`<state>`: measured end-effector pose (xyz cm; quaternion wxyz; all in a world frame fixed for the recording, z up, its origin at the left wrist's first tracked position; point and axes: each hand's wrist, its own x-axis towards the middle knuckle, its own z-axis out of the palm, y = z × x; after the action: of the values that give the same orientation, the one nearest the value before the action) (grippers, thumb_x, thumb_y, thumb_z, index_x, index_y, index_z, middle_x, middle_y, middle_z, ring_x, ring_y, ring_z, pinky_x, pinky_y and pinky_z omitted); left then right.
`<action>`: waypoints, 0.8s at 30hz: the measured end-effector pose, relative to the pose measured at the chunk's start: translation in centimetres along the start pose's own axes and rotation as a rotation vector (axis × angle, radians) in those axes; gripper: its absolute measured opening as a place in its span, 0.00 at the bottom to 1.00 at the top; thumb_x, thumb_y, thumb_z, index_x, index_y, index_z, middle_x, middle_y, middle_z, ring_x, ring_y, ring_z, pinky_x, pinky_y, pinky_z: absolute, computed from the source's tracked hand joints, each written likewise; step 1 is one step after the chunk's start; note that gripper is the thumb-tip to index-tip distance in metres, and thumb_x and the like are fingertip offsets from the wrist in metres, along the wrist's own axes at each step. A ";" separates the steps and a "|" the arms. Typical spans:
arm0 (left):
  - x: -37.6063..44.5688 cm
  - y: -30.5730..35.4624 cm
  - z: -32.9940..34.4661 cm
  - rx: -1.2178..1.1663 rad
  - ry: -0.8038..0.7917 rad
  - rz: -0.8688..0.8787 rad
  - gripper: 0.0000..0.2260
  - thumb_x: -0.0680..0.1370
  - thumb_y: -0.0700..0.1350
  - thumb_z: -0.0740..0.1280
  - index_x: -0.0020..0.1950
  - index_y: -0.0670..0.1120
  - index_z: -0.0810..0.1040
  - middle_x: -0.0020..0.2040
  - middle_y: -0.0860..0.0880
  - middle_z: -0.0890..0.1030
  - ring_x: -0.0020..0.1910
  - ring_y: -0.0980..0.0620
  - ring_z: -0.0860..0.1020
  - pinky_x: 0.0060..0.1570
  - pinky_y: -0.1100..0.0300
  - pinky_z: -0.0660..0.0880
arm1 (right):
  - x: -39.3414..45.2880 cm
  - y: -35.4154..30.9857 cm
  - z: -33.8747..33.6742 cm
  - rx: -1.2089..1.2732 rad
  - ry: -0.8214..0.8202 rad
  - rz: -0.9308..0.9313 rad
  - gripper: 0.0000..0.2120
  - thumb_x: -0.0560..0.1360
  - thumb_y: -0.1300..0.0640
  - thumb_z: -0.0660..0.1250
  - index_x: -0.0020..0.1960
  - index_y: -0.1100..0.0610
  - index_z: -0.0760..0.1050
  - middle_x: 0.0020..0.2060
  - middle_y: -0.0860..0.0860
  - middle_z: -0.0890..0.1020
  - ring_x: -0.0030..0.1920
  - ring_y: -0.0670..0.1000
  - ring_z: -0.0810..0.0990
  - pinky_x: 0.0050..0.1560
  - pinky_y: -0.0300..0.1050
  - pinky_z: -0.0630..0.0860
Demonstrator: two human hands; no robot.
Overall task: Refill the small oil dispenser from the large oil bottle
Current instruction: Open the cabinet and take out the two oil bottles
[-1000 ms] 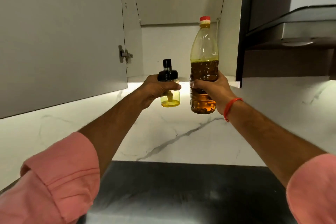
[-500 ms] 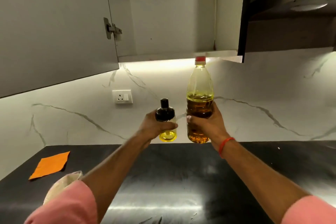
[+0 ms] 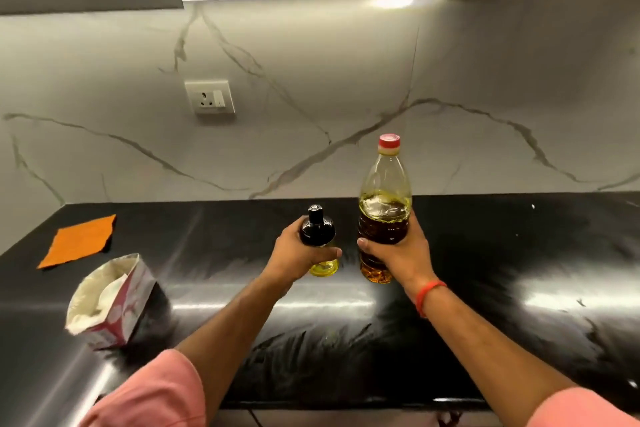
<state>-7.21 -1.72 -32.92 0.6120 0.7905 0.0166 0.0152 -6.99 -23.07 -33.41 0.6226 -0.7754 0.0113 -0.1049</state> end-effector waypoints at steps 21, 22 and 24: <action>-4.1 -11.5 2.1 -0.072 -0.032 -0.243 0.27 0.63 0.36 0.83 0.59 0.49 0.78 0.54 0.48 0.84 0.55 0.49 0.82 0.52 0.59 0.78 | -5.4 10.7 1.1 -0.043 0.080 0.146 0.35 0.59 0.56 0.86 0.60 0.41 0.73 0.52 0.41 0.83 0.54 0.38 0.80 0.57 0.40 0.76; -4.2 -11.6 2.1 -0.072 -0.037 -0.247 0.28 0.63 0.36 0.83 0.59 0.49 0.78 0.54 0.48 0.84 0.55 0.50 0.82 0.51 0.61 0.77 | -5.5 10.9 1.1 -0.046 0.078 0.142 0.35 0.59 0.56 0.86 0.60 0.41 0.73 0.52 0.41 0.83 0.54 0.38 0.80 0.57 0.40 0.76; -4.3 -11.8 2.2 -0.070 -0.041 -0.252 0.28 0.64 0.36 0.83 0.58 0.52 0.77 0.55 0.50 0.84 0.55 0.53 0.82 0.48 0.64 0.75 | -5.6 11.3 1.1 -0.050 0.075 0.132 0.36 0.60 0.56 0.86 0.61 0.42 0.72 0.54 0.41 0.82 0.55 0.37 0.80 0.58 0.37 0.76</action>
<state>-11.48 -1.07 -44.95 0.6366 0.7604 0.1029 -0.0774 -11.04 -23.74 -45.36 0.6076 -0.7839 0.0885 -0.0922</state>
